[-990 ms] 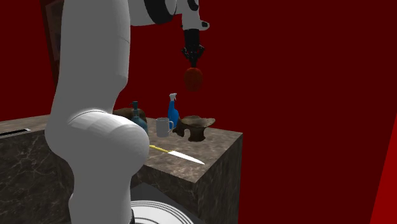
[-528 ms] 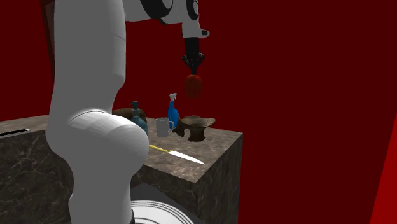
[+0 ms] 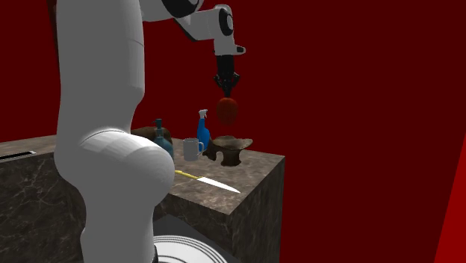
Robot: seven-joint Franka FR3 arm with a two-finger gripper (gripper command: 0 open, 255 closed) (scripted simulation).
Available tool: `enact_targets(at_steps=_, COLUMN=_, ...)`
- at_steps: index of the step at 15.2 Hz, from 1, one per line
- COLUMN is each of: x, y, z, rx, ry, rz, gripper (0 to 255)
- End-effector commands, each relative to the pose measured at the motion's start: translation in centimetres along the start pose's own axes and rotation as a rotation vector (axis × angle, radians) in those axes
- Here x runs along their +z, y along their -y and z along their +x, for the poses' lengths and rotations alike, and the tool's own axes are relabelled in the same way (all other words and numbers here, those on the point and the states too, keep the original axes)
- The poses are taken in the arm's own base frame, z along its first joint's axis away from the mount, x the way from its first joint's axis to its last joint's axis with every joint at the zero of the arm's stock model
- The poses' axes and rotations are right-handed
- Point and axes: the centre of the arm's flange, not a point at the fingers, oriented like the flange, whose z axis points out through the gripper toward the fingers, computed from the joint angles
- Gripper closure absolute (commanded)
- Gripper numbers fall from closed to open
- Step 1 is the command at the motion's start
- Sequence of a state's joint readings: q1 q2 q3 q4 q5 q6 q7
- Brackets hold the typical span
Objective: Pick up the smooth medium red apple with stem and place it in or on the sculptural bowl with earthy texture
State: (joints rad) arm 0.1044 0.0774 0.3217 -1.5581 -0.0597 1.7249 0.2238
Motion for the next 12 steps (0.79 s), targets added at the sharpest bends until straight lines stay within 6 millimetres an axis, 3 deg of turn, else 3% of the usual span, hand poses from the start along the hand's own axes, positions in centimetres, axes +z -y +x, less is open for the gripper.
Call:
enact_targets(at_steps=1, x=1.0, y=0.0, z=-0.2, rx=0.0, ry=-0.001, rz=0.0, gripper=255)
enact_targets(at_steps=7, x=4.2, y=0.1, z=-0.5, rx=0.0, ry=-0.001, rz=0.0, gripper=255)
enact_targets(at_steps=12, x=4.2, y=0.1, z=-0.5, rx=0.0, ry=-0.001, rz=0.0, gripper=255)
